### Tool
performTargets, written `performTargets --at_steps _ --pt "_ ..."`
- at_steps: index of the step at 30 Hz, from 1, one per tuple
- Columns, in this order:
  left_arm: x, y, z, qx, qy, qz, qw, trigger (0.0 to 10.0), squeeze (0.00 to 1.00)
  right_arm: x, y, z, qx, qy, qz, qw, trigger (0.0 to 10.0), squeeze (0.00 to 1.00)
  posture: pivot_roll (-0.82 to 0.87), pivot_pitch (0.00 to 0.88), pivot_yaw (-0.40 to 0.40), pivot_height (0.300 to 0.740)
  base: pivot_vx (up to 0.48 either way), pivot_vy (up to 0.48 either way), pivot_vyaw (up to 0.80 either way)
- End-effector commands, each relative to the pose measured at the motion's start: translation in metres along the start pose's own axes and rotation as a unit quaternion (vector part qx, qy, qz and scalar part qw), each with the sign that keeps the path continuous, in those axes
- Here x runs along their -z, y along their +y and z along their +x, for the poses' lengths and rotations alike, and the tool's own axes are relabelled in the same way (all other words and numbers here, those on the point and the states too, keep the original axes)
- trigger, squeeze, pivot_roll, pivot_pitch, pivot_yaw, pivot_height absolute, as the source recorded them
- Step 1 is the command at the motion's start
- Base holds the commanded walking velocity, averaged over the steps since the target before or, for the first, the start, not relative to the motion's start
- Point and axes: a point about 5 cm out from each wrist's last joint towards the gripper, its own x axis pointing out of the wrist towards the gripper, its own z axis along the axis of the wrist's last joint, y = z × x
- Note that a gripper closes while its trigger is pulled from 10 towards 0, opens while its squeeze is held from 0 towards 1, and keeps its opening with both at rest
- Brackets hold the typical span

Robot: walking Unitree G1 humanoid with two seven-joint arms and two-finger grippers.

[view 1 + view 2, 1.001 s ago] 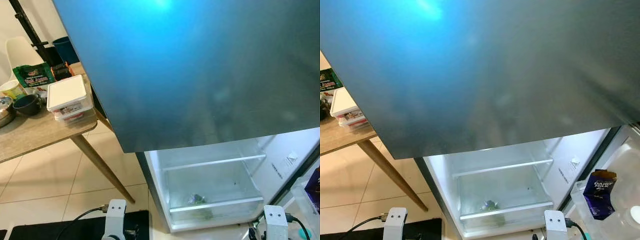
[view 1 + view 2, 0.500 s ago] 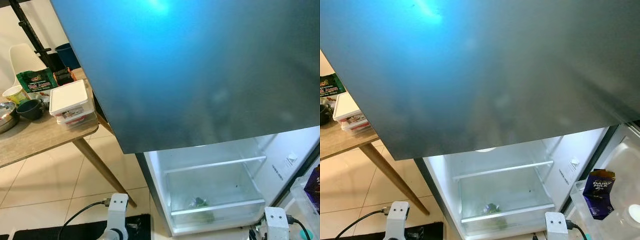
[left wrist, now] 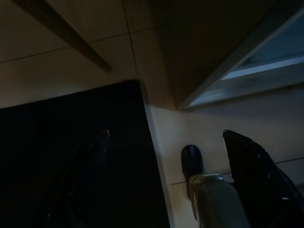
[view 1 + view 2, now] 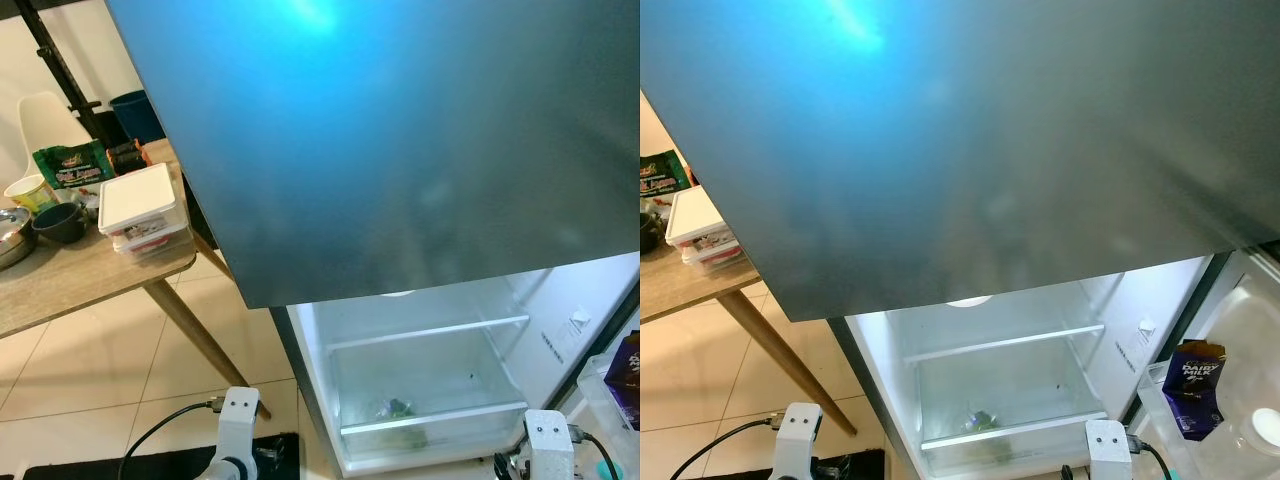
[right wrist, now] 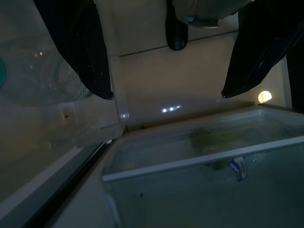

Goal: Restocking fridge

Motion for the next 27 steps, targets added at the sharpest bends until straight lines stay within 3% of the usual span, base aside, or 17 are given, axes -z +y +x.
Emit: performTargets --at_steps 1,7,27 --pt "0.007 -0.001 -0.002 0.003 0.005 0.004 1.0 10.0 0.0 0.002 0.005 -0.001 -0.009 -0.002 0.0 1.0 10.0 0.0 -0.09 0.035 0.107 0.73 0.0 0.0 0.0" --pt "0.003 0.0 -0.002 0.004 -0.002 0.004 1.0 10.0 0.0 -0.004 0.004 0.001 -0.015 -0.01 -0.011 1.0 10.0 0.0 -0.09 0.026 0.101 0.73 0.0 0.0 0.0" --pt "-0.016 -0.004 0.002 0.003 -0.031 -0.001 1.0 10.0 0.0 -0.011 -0.003 0.002 0.004 -0.019 0.002 1.0 10.0 0.0 -0.1 0.075 0.096 0.73 -0.288 0.0 0.0"
